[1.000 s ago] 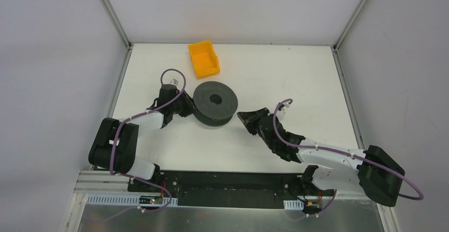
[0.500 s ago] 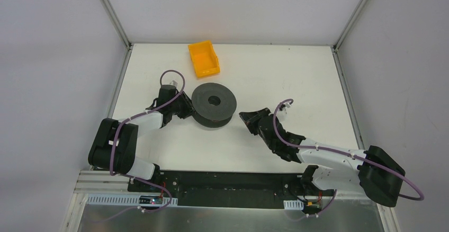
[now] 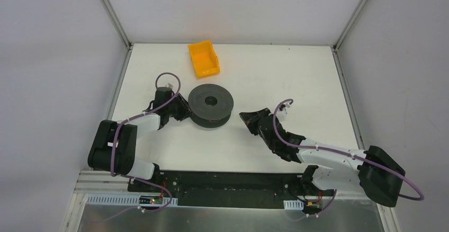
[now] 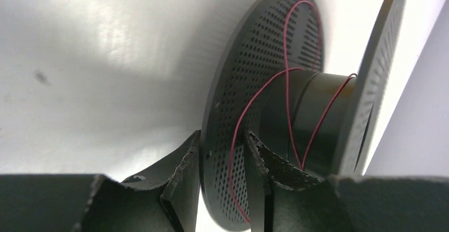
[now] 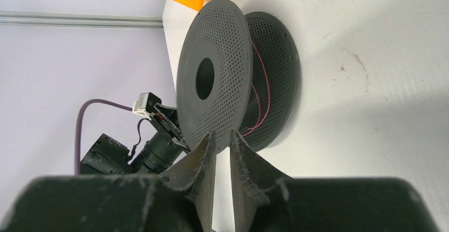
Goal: Wrap the cables
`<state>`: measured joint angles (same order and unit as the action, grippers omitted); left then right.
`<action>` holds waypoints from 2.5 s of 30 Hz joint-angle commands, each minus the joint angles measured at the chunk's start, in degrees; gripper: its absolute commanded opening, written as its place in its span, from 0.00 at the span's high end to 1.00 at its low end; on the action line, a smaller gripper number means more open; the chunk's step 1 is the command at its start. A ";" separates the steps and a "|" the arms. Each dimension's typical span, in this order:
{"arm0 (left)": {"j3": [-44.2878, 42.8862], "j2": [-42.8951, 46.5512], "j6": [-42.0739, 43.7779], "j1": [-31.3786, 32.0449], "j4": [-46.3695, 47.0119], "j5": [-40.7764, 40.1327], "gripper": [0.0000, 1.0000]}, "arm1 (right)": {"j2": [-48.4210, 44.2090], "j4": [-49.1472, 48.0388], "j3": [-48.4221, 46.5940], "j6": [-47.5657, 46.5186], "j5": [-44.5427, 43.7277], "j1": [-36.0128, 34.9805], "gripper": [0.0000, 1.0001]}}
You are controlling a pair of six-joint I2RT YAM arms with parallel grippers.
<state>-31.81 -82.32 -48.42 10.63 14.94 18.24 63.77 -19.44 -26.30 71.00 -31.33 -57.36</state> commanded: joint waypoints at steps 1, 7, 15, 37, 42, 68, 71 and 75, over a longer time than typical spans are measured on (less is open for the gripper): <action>2.79 1.68 -2.72 -1.50 2.71 0.86 0.67 | -1.26 -0.35 -0.08 -0.89 -1.91 -0.07 0.82; 4.39 1.58 -5.85 -2.60 5.58 2.48 0.67 | -1.36 -0.33 -0.02 -0.86 -1.89 -0.10 0.82; 5.30 2.01 -5.88 -3.08 6.16 2.89 0.68 | -1.79 0.14 -0.19 -1.05 -1.53 -0.16 0.82; 7.28 2.88 -6.42 0.37 7.25 5.84 0.85 | -4.58 5.63 -1.03 -5.80 -1.69 -0.14 0.80; 7.25 2.74 -6.33 1.25 8.23 5.80 0.87 | -5.66 6.96 -0.54 -5.80 -2.11 -0.13 0.80; 6.31 -0.29 -7.80 5.01 16.26 5.56 0.86 | -8.32 11.01 -1.31 -6.61 -3.13 -0.22 0.80; 6.82 1.44 -7.83 5.01 15.99 4.83 0.83 | -8.47 11.15 -1.47 -6.63 -3.13 -0.34 0.80; 6.85 3.66 -6.88 5.01 13.90 3.65 0.82 | -8.61 11.11 -1.42 -6.65 -3.22 -0.61 0.80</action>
<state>-25.02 -82.13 -56.23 15.07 28.32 23.38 56.51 -8.80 -26.30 65.25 -32.82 -57.43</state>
